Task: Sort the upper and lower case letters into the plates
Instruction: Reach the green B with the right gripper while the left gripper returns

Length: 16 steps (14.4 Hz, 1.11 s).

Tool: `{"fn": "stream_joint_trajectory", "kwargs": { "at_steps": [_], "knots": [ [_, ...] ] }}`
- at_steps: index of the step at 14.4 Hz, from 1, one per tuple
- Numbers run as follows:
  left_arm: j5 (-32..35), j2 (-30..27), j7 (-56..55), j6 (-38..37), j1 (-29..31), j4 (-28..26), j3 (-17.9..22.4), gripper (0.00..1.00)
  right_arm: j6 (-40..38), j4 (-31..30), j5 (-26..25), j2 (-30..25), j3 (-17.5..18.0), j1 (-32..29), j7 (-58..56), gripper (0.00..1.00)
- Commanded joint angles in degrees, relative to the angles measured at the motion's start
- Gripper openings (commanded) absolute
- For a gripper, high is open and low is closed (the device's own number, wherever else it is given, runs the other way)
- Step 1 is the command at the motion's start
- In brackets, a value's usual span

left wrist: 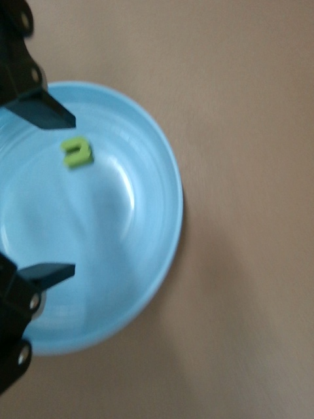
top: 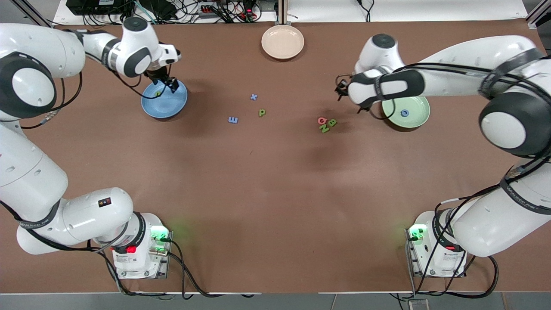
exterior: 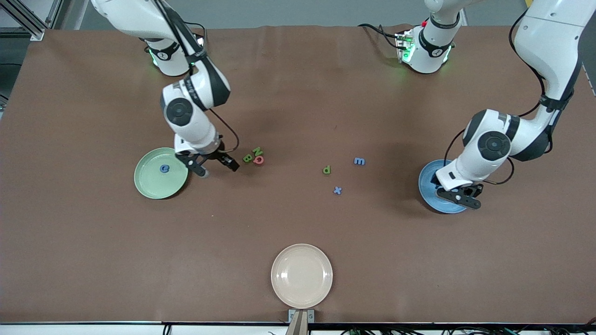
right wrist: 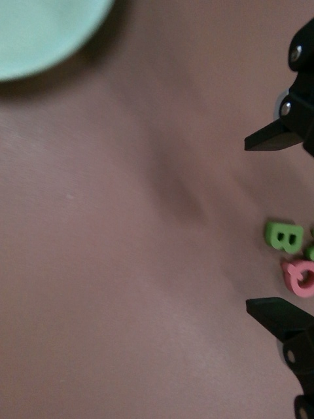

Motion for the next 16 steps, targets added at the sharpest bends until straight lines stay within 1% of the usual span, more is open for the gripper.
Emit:
{"fn": "stream_joint_trajectory", "kwargs": {
  "at_steps": [1, 2, 4, 5, 6, 8, 10, 12, 14, 15, 16],
  "knots": [
    [0.29, -2.66, -14.30, -3.07, 0.45, -1.57, -6.60, 1.00, 3.69, 1.69, 0.57, 4.54, -0.61, 2.45, 4.44, 0.94],
    [0.29, -2.40, -21.16, -3.07, 0.19, -1.48, -8.98, 1.00, 3.96, 1.69, 0.57, 5.16, -0.61, 2.80, 5.06, 0.90],
    [0.29, -0.74, -33.21, -3.07, -0.60, -1.13, -13.20, 1.00, 3.97, 1.60, 0.57, 5.52, -0.61, 3.16, 5.94, 0.78],
    [0.38, 0.75, -36.05, -2.64, -1.13, -1.04, -14.78, 1.00, 3.97, 1.60, 0.57, 5.87, -0.61, 3.51, 6.21, 0.75],
    [0.38, 1.73, -37.74, -2.29, -2.17, -0.95, -15.41, 1.00, 3.97, 1.60, 0.57, 6.13, -0.61, 3.77, 6.30, 0.74],
    [0.38, 3.31, -39.76, -0.88, -4.81, -1.13, -15.42, 1.00, 3.97, 1.60, 0.57, 6.84, -0.61, 3.86, 6.82, 0.73],
    [0.73, 5.07, -42.31, 1.57, -6.22, -1.39, -15.42, 1.00, 3.97, 1.60, 0.57, 6.93, -0.61, 4.82, 8.14, 0.71],
    [0.99, 6.13, -42.67, 3.51, -7.19, -1.74, -15.33, 1.00, 3.97, 1.69, 0.57, 7.01, -0.61, 5.62, 9.11, 0.65],
    [1.17, 7.44, -42.68, 4.13, -7.63, -1.74, -15.33, 1.00, 3.88, 1.60, 0.57, 7.01, -0.61, 6.23, 9.55, 0.57],
    [1.17, 8.06, -42.68, 4.39, -8.16, -1.74, -15.33, 1.00, 3.88, 1.51, 0.57, 7.01, -0.61, 6.32, 9.55, 0.52],
    [1.17, 8.24, -42.68, 5.01, -9.03, -1.74, -15.15, 1.00, 3.88, 1.43, 0.48, 7.01, -0.61, 6.32, 9.55, 0.44]
  ]
}}
